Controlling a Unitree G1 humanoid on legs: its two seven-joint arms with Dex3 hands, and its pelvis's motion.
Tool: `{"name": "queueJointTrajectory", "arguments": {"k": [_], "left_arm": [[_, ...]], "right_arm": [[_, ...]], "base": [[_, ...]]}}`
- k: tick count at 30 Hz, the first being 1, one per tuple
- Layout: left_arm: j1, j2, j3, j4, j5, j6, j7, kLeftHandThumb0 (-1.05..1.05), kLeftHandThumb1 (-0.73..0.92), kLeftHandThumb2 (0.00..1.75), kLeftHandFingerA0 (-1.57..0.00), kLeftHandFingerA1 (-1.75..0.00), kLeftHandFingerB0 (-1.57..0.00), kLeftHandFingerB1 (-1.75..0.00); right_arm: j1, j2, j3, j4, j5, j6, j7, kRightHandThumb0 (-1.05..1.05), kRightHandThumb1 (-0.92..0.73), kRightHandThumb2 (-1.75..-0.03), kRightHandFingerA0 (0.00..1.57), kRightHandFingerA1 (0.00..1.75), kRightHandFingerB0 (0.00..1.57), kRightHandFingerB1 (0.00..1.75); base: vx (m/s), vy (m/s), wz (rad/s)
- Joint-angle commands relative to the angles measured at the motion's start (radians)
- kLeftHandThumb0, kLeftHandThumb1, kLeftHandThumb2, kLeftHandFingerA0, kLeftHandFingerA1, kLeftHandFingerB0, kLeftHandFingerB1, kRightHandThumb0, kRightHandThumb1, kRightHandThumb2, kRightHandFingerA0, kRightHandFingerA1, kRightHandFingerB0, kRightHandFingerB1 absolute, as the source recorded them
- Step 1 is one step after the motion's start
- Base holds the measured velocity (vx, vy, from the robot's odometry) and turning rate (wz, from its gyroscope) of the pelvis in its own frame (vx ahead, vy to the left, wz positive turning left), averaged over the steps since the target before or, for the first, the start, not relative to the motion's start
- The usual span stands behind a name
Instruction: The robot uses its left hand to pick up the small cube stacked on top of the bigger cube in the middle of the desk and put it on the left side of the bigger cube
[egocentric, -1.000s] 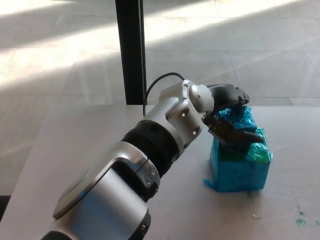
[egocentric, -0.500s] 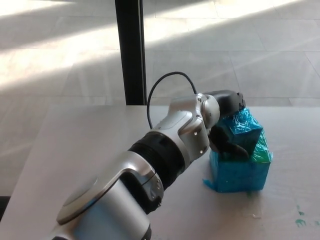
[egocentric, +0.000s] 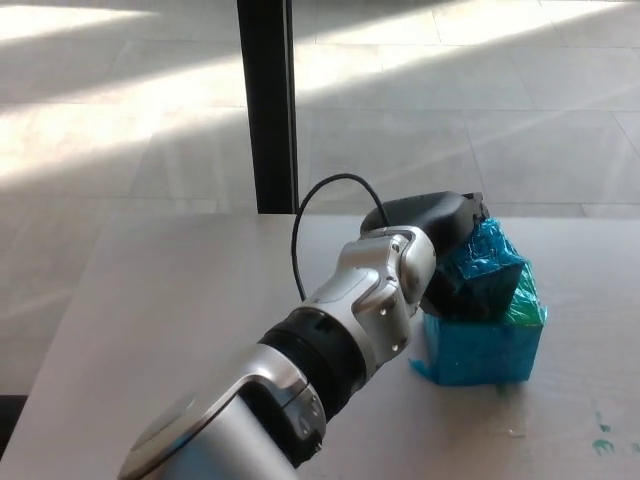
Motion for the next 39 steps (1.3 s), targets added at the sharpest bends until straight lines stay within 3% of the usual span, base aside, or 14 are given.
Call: {"name": "queueJointTrajectory", "arguments": {"k": [1,2,7,17,19,22,30,31,34,35,36,37,38,39], "left_arm": [[0.111,-0.052,0.08,0.048,-0.018,-0.106,0.233,-0.2,0.73,0.69,-0.74,-1.34,-0.73,-0.6],[0.116,-0.058,0.097,0.051,-0.023,-0.114,0.254,-0.18,0.69,0.68,-0.81,-1.13,-0.81,-0.61],[0.126,-0.074,0.154,0.07,-0.043,-0.139,0.263,-0.18,0.69,0.66,-0.85,-1.08,-0.87,-0.68],[0.094,-0.085,0.239,0.098,-0.064,-0.155,0.284,-0.16,0.75,0.77,-0.75,-1.69,-0.7,-1.34],[0.09,-0.086,0.246,0.102,-0.061,-0.16,0.296,-0.21,0.71,0.74,-0.77,-1.51,-0.77,-1.15],[0.083,-0.086,0.255,0.106,-0.062,-0.17,0.299,-0.17,0.66,0.81,-0.79,-1.69,-0.75,-1.37],[0.082,-0.074,0.264,0.103,-0.057,-0.197,0.328,-0.14,0.61,0.89,-0.8,-1.66,-0.77,-1.32],[0.076,-0.067,0.261,0.102,-0.051,-0.194,0.336,-0.17,0.62,0.84,-0.83,-1.53,-0.8,-0.97],[0.031,-0.034,0.292,0.09,-0.072,-0.17,0.32,-0.22,0.67,0.71,-0.83,-1.43,-0.75,-0.72],[0.025,-0.03,0.302,0.088,-0.078,-0.169,0.319,-0.22,0.67,0.71,-0.83,-1.43,-0.75,-0.72],[0.022,-0.026,0.306,0.088,-0.077,-0.177,0.317,-0.18,0.63,0.88,-0.82,-1.62,-0.7,-1.26],[0.018,-0.017,0.311,0.085,-0.076,-0.188,0.314,-0.18,0.63,0.88,-0.82,-1.62,-0.7,-1.26],[0.001,0.006,0.322,0.071,-0.078,-0.176,0.305,-0.24,0.65,0.83,-0.77,-1.52,-0.7,-0.92],[-0.013,0.022,0.332,0.066,-0.081,-0.167,0.3,-0.24,0.65,0.83,-0.77,-1.52,-0.7,-0.92]], "right_arm": [[-0.004,0.002,-0.02,0.017,0.016,-0.016,-0.02,-0.43,-0.69,-0.61,0.61,0.6,0.5,0.39],[-0.015,0.003,-0.018,0.036,0.011,-0.021,-0.027,-0.42,-0.69,-0.61,0.63,0.59,0.51,0.39],[-0.035,-0.007,-0.014,0.063,0.011,-0.016,0.0,-0.46,-0.67,-0.61,0.59,0.66,0.5,0.38],[-0.059,-0.018,-0.011,0.092,0.007,0.02,0.012,-0.41,-0.71,-0.62,0.59,0.6,0.54,0.38],[-0.052,-0.019,-0.012,0.096,0.009,0.009,0.018,-0.4,-0.71,-0.62,0.58,0.59,0.54,0.39],[-0.051,-0.019,-0.015,0.109,0.012,0.0,0.021,-0.39,-0.71,-0.61,0.59,0.58,0.55,0.4],[-0.06,-0.015,-0.016,0.108,0.014,0.024,0.008,-0.4,-0.7,-0.61,0.62,0.63,0.58,0.41],[-0.063,-0.014,-0.019,0.113,0.018,0.026,0.01,-0.41,-0.7,-0.61,0.61,0.63,0.58,0.41],[-0.057,-0.023,-0.011,0.122,0.008,0.007,0.021,-0.41,-0.7,-0.61,0.61,0.61,0.56,0.41],[-0.054,-0.025,-0.012,0.122,0.01,0.006,0.022,-0.41,-0.7,-0.61,0.61,0.61,0.56,0.41],[-0.054,-0.026,-0.013,0.123,0.01,0.005,0.022,-0.4,-0.7,-0.61,0.61,0.61,0.57,0.41],[-0.054,-0.026,-0.013,0.125,0.01,0.005,0.022,-0.4,-0.7,-0.61,0.61,0.61,0.57,0.41],[-0.05,-0.028,-0.016,0.124,0.014,0.003,0.029,-0.41,-0.69,-0.61,0.62,0.61,0.57,0.41],[-0.049,-0.029,-0.012,0.121,0.011,0.005,0.029,-0.41,-0.69,-0.61,0.62,0.61,0.57,0.41]], "base": [[0.0,0.0,0.0],[0.0,0.0,0.0],[0.0,0.0,0.0],[0.0,0.0,0.0],[0.0,0.0,0.0],[0.0,0.0,0.0],[0.0,0.0,0.0],[0.0,0.0,0.0],[0.0,0.0,0.0],[0.0,0.0,0.0],[0.0,0.0,0.0],[0.0,0.0,0.0],[0.0,0.0,0.0],[0.0,0.0,0.0]]}}
